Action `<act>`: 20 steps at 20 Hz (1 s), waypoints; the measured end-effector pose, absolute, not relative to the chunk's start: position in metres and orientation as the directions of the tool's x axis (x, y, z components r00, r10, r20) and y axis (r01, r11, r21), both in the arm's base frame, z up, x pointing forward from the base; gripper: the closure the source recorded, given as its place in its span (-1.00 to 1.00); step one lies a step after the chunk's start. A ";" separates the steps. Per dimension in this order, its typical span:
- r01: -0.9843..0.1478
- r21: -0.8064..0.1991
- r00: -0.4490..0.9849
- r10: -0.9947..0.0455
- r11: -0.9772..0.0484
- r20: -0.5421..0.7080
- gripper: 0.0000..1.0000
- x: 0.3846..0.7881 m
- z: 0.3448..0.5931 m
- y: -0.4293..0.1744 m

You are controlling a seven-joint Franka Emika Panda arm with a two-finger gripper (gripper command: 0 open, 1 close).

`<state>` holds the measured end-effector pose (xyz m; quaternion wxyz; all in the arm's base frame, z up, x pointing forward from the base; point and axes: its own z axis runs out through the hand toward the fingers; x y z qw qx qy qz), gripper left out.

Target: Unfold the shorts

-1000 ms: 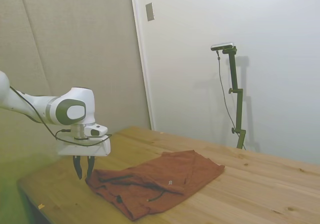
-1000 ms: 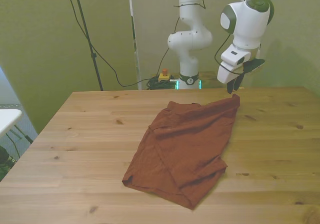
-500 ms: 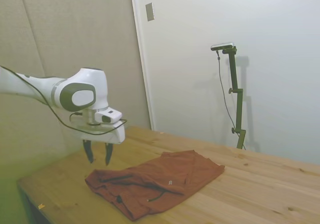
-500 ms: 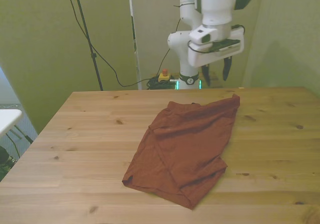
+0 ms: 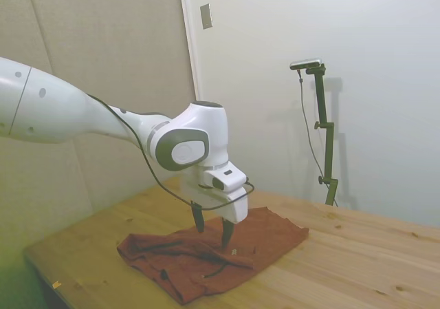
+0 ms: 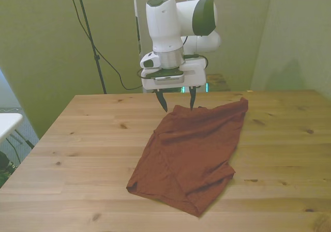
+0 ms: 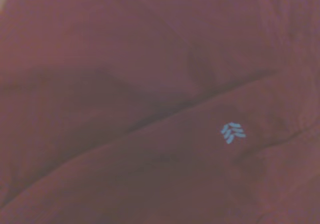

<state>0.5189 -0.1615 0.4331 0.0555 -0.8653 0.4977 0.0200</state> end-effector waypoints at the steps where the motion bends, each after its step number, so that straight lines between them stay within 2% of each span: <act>1: -0.887 -0.072 0.461 -0.883 -0.456 -0.094 -1.00 0.517 0.433 -0.163; 5: -0.958 -0.066 0.284 -0.953 -0.279 -0.100 -1.00 0.510 0.421 -0.185; 10: -0.990 -0.121 0.087 -0.984 -0.069 -0.154 -1.00 0.519 0.397 -0.203; 14: -0.989 -0.147 0.062 -0.981 -0.034 -0.185 -1.00 0.525 0.383 -0.205; 20: -0.976 -0.203 0.116 -0.973 -0.075 -0.199 -1.00 0.523 0.374 -0.212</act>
